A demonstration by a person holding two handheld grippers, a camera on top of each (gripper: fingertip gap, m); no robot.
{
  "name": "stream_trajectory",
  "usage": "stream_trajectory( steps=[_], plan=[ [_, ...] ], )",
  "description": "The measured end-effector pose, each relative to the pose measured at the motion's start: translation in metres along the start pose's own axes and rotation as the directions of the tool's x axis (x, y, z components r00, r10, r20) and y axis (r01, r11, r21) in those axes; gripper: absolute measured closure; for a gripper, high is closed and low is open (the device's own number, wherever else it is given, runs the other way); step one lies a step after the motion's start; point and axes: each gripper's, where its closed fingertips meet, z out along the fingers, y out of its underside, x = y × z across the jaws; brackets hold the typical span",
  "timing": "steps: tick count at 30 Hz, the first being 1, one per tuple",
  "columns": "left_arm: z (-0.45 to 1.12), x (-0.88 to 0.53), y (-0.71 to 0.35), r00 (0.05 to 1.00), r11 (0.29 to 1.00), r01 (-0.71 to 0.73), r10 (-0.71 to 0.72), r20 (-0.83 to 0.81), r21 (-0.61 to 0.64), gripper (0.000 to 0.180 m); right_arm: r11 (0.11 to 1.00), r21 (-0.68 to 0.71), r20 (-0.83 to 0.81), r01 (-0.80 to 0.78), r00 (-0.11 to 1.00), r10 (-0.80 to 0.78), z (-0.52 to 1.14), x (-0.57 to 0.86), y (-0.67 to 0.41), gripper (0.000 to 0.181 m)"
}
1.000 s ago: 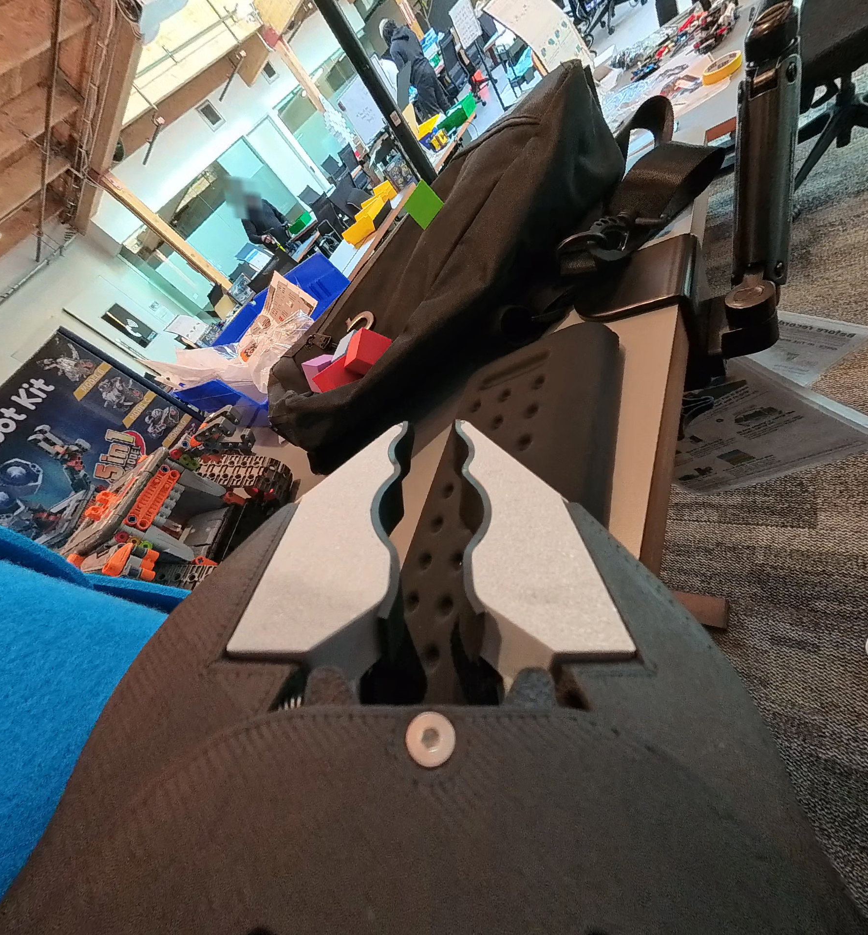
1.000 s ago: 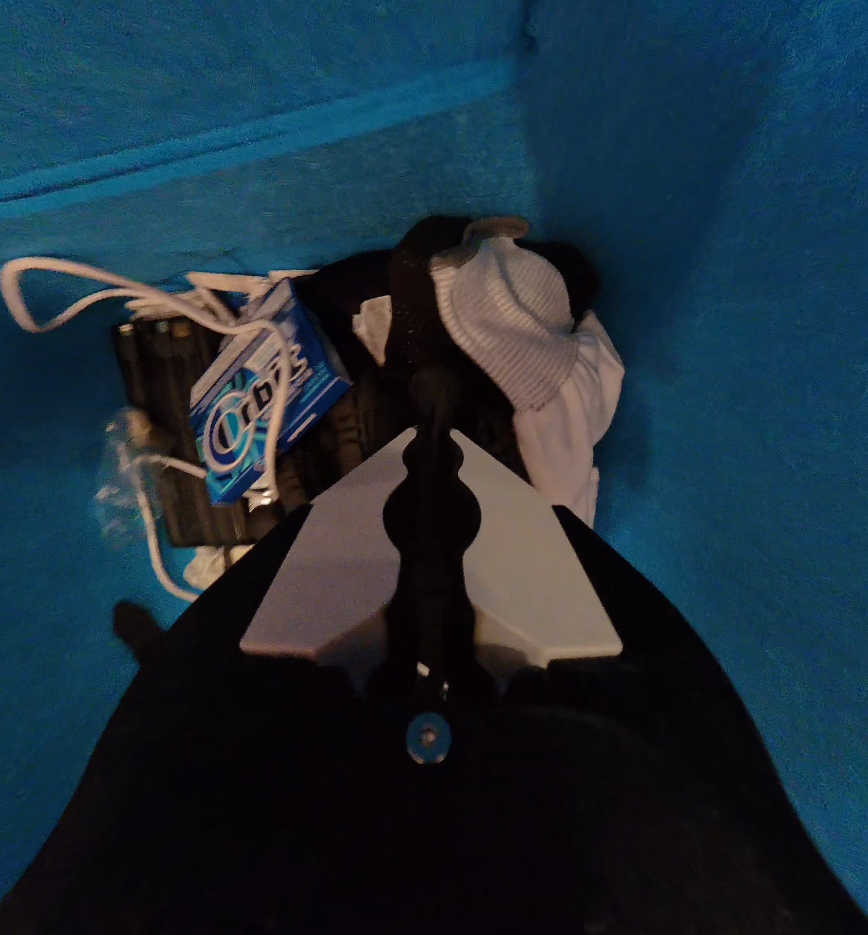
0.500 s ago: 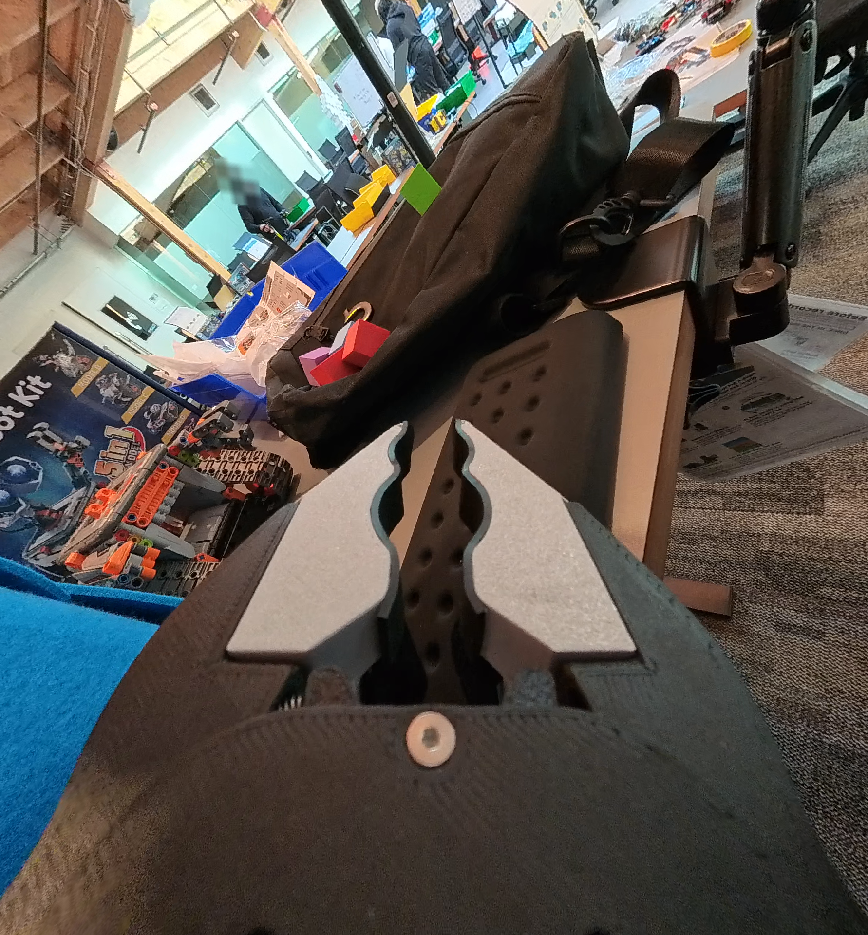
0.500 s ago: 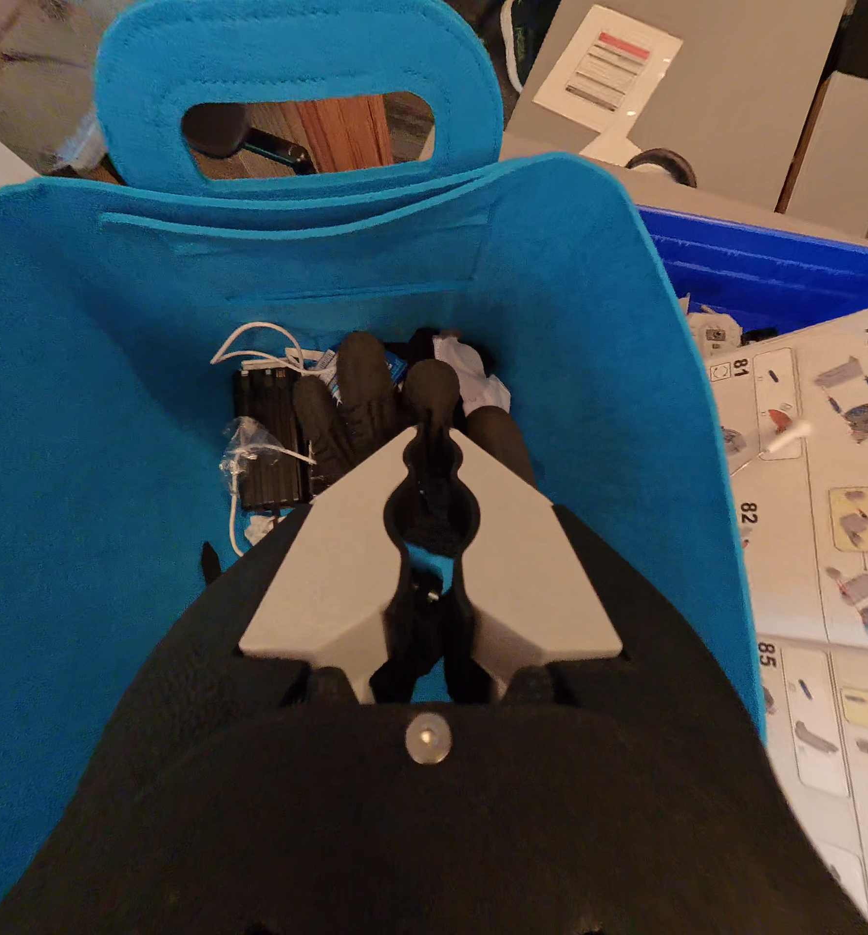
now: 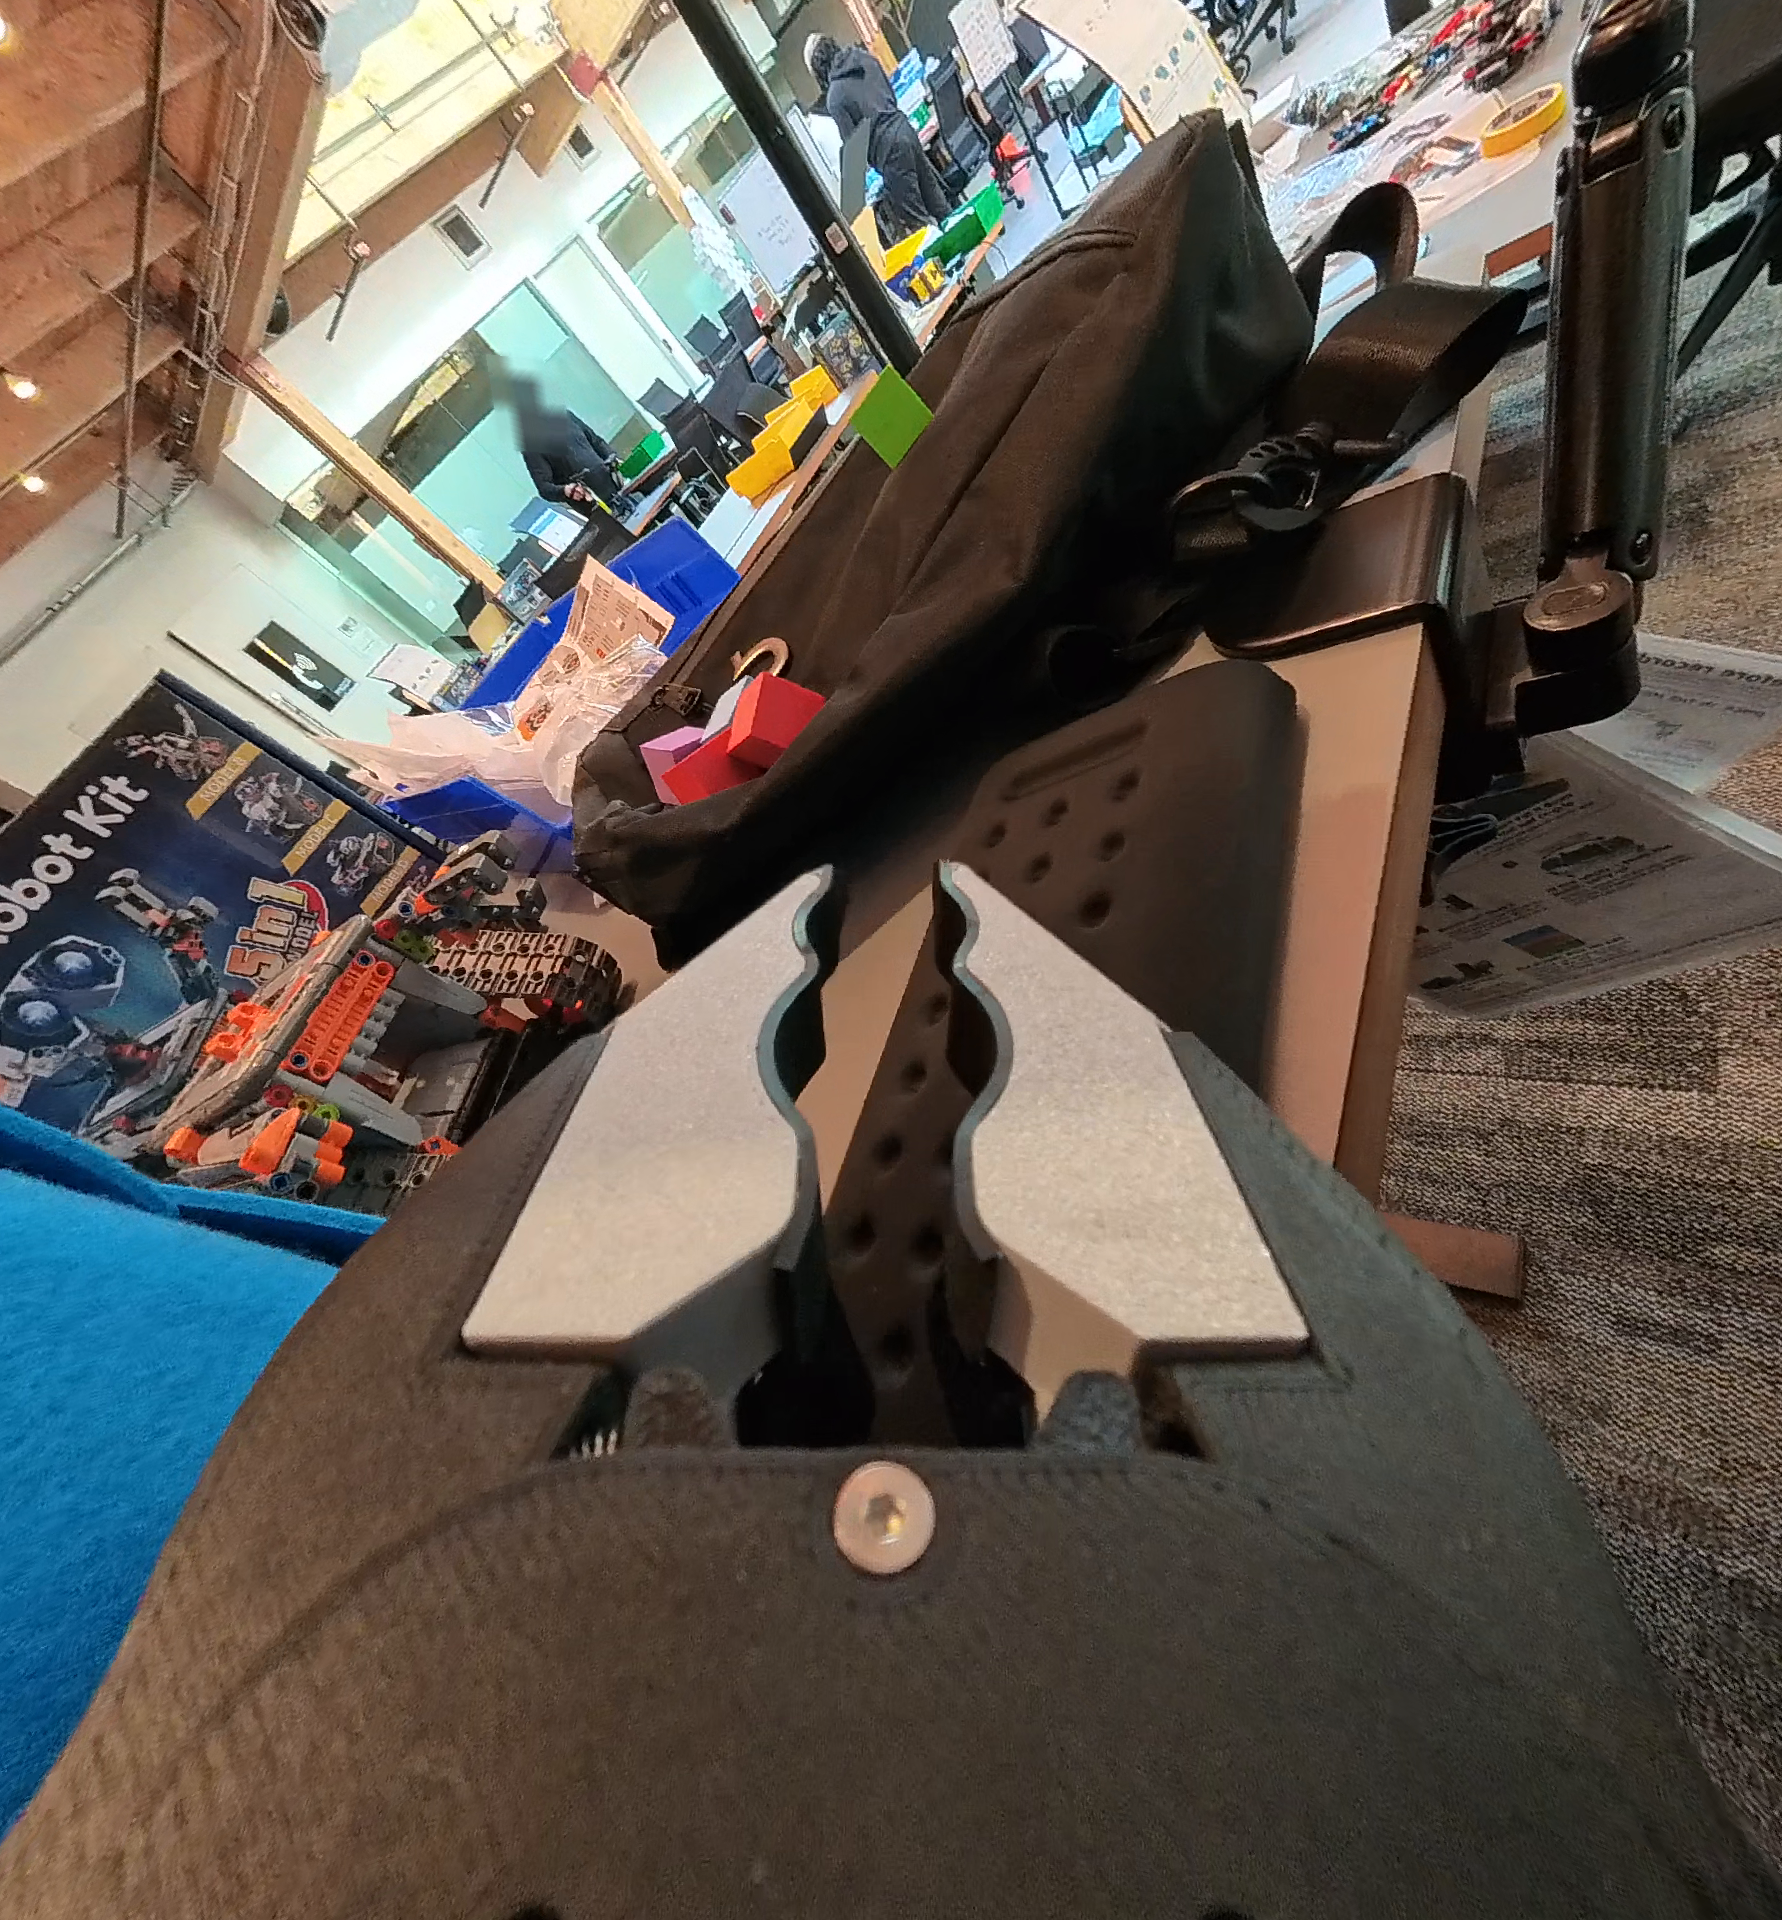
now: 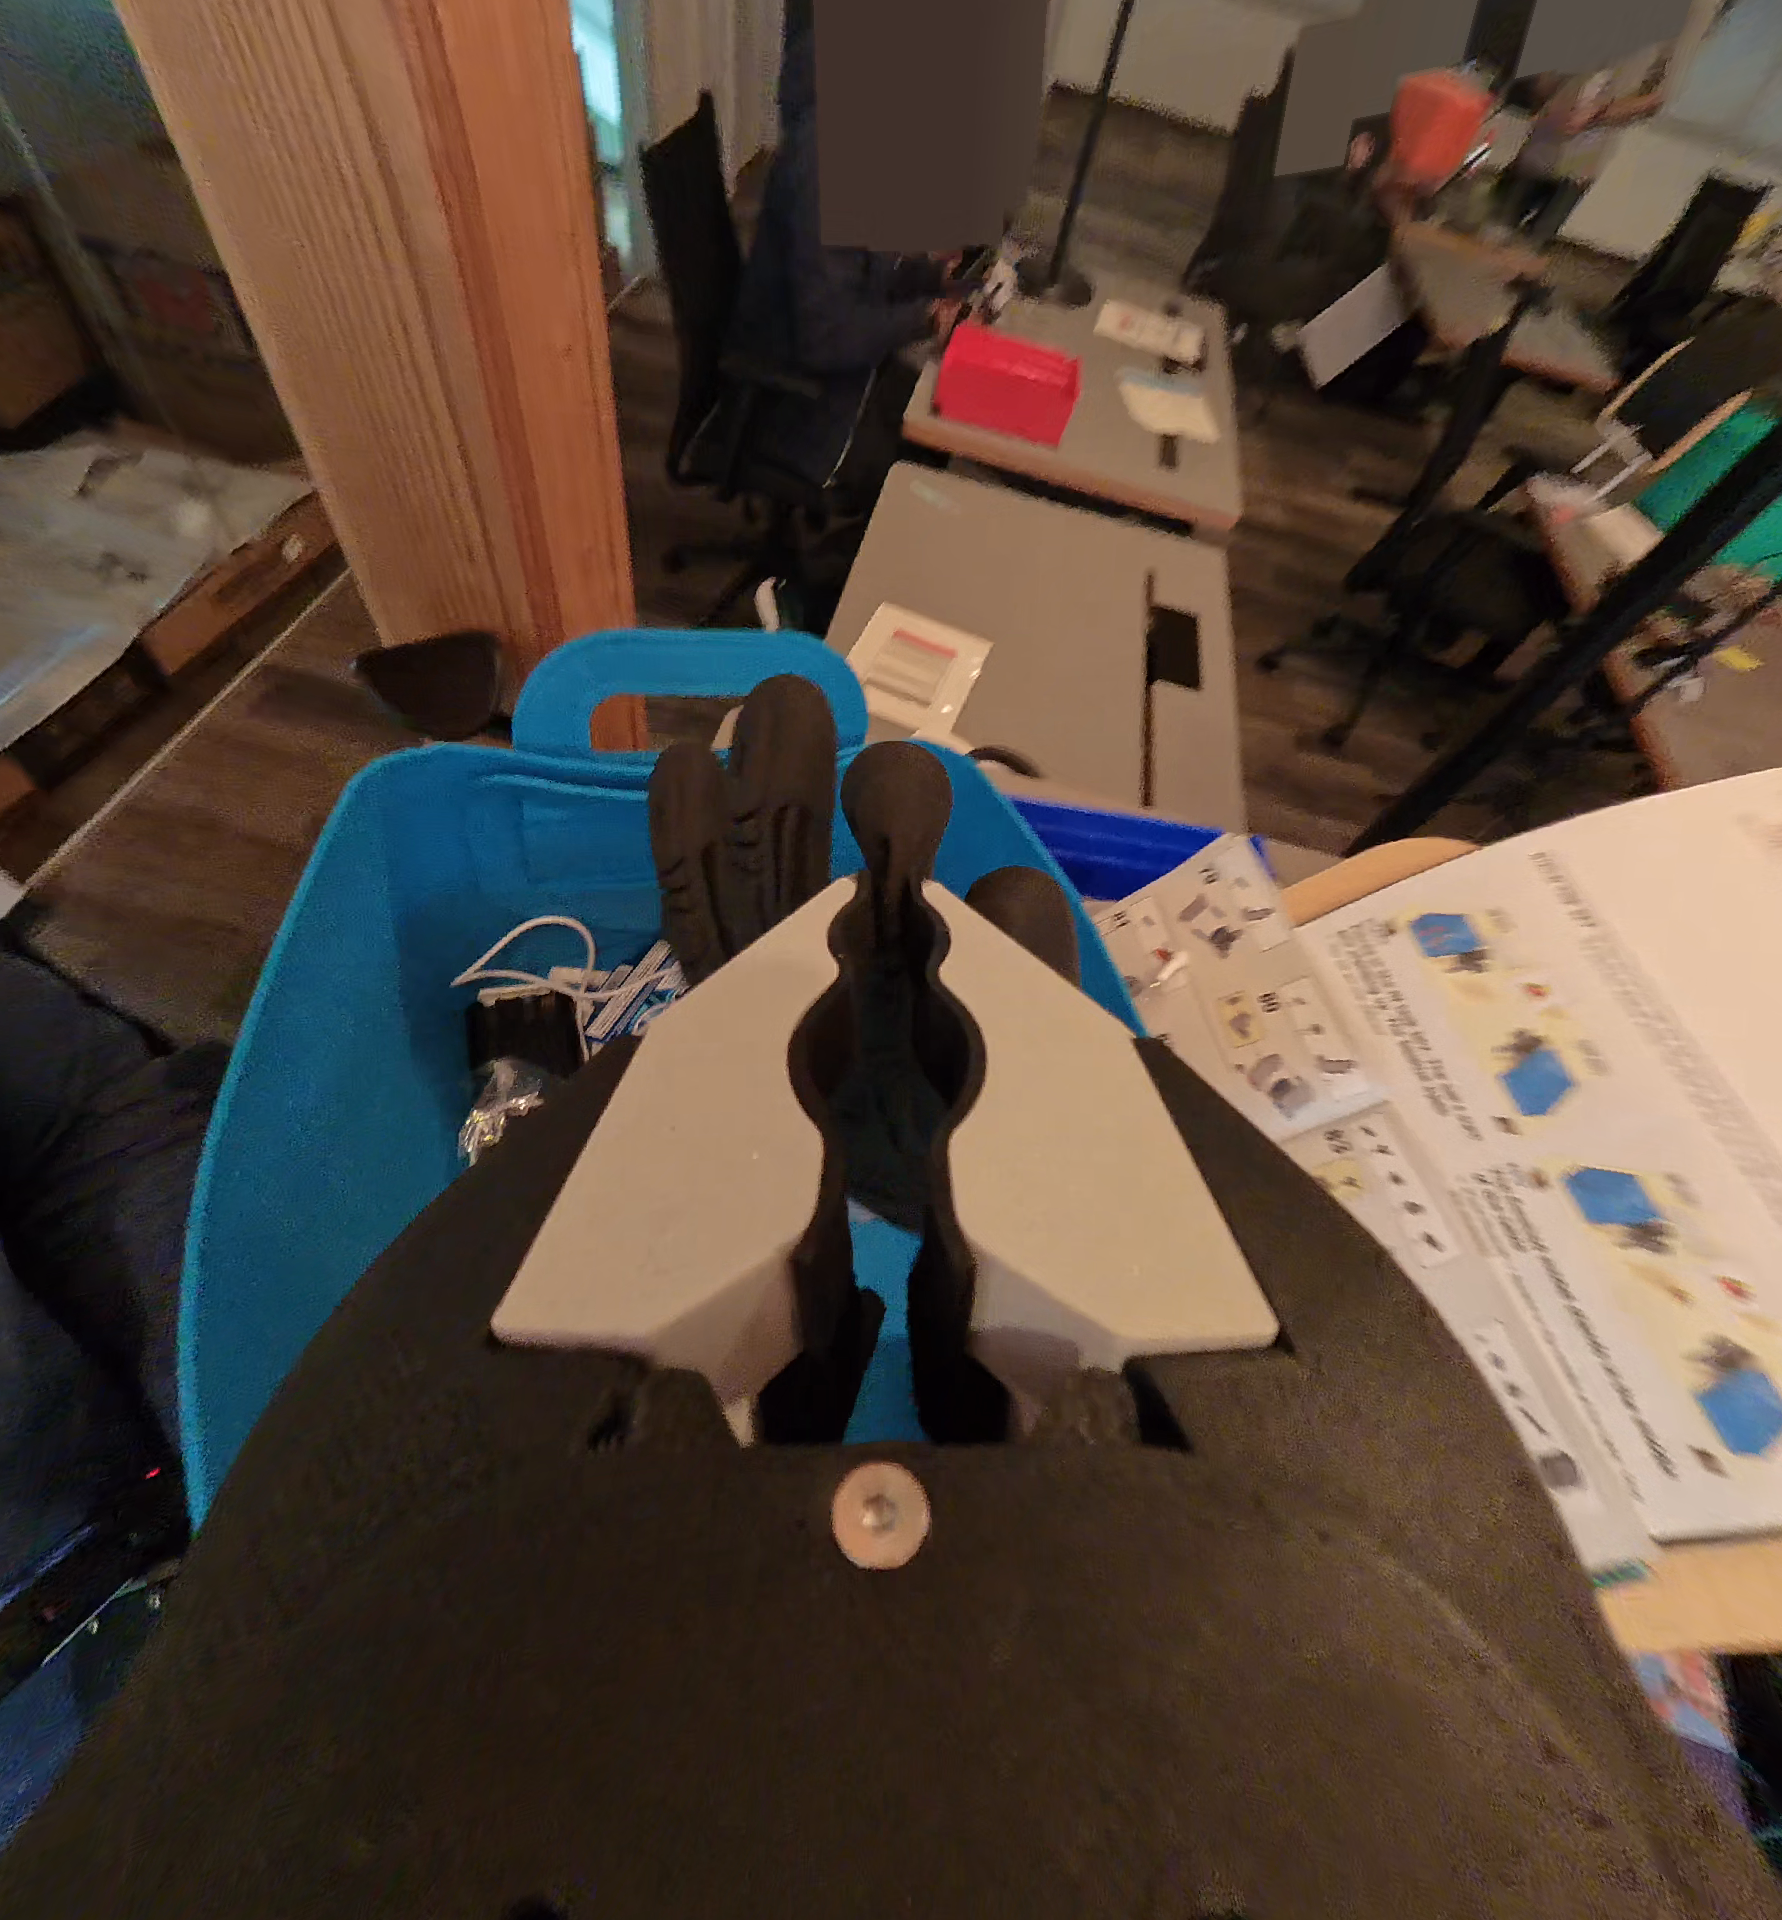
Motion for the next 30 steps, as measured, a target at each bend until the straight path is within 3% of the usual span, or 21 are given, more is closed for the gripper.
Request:
stream_trajectory(
  steps=[10,15,18,21,24,26,29,30],
  plan=[
    [-0.002,-0.008,-0.001,0.999,1.000,0.022,-0.022,0.037,0.001,0.162,0.998,0.066,-0.253,0.023,0.967,-0.006,-0.177,-0.041,-0.036,0.178],
    [0.000,-0.023,0.012,0.992,0.996,0.041,-0.031,0.119,-0.083,0.160,0.999,0.030,-0.352,-0.027,0.935,0.036,-0.238,-0.074,0.005,0.177],
    [-0.003,-0.044,0.032,0.975,0.981,0.078,-0.038,0.219,-0.176,0.157,0.994,0.015,-0.365,-0.111,0.925,0.108,-0.254,-0.089,0.048,0.177],
    [-0.004,-0.051,0.042,0.967,0.967,0.108,-0.048,0.248,-0.231,0.169,0.979,-0.024,-0.343,-0.202,0.922,0.182,-0.248,-0.103,0.104,0.177],
    [0.007,-0.038,0.047,0.978,0.941,0.105,-0.039,0.206,-0.320,0.169,0.959,-0.048,-0.306,-0.278,0.918,0.251,-0.232,-0.117,0.160,0.177],
    [0.020,-0.023,0.040,0.990,0.936,0.087,-0.044,0.133,-0.340,0.178,0.945,-0.032,-0.269,-0.326,0.913,0.306,-0.221,-0.124,0.189,0.177],
    [0.029,-0.020,0.080,0.990,0.825,0.129,-0.078,0.114,-0.551,0.168,0.924,-0.017,-0.230,-0.381,0.901,0.368,-0.206,-0.130,0.227,0.177],
    [0.027,-0.027,0.087,0.987,0.809,0.147,-0.081,0.141,-0.569,0.168,0.918,-0.016,-0.224,-0.397,0.896,0.384,-0.201,-0.129,0.239,0.177]
  ],
)
